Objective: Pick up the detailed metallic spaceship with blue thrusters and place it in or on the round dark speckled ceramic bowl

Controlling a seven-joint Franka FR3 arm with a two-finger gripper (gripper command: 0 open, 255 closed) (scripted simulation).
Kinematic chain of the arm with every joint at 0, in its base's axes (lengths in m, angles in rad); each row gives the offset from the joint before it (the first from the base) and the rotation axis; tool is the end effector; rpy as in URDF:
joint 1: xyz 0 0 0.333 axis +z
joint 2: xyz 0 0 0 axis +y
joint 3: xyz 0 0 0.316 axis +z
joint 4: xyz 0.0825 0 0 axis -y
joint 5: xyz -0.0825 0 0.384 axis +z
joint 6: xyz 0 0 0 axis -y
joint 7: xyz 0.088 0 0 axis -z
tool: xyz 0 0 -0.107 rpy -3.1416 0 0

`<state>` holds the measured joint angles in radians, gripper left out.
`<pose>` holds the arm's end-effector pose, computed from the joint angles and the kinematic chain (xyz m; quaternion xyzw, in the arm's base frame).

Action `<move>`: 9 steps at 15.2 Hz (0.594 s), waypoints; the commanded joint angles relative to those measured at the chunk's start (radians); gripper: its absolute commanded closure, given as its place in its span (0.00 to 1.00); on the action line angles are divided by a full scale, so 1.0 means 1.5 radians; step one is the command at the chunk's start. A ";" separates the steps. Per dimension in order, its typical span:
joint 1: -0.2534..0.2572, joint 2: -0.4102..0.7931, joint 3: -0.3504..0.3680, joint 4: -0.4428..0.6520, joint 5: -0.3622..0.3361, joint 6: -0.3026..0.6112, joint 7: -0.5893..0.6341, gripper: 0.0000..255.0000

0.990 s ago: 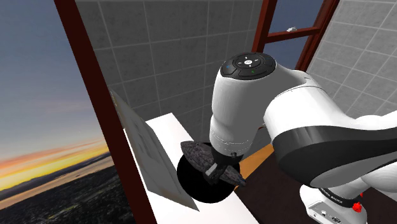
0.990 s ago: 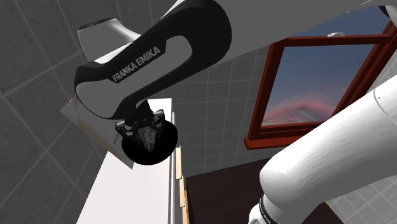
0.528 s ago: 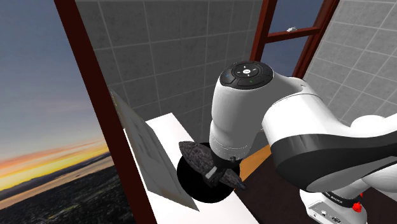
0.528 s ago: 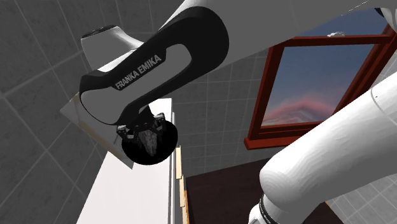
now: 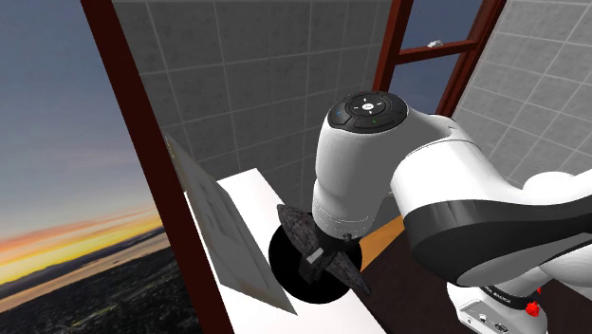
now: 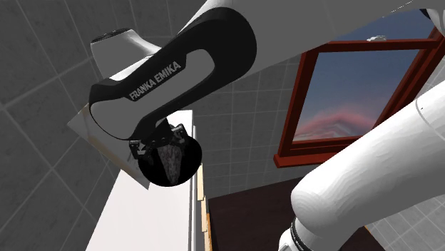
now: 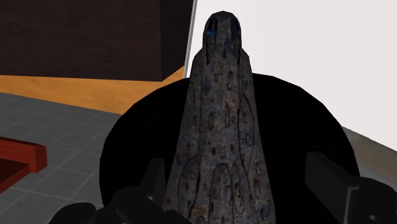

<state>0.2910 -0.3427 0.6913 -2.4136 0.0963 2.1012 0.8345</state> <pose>0.2415 0.3759 0.4068 0.9971 0.0316 0.0401 0.0569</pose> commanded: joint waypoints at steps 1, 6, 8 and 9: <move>0.003 -0.010 -0.005 0.015 0.004 -0.024 -0.004 0.00; 0.008 -0.032 -0.017 0.063 0.011 -0.091 -0.011 0.00; 0.008 -0.032 -0.017 0.062 0.011 -0.091 -0.011 0.00; 0.008 -0.032 -0.017 0.063 0.011 -0.091 -0.011 0.00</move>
<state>0.3027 -0.3899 0.6663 -2.3202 0.1120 1.9664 0.8180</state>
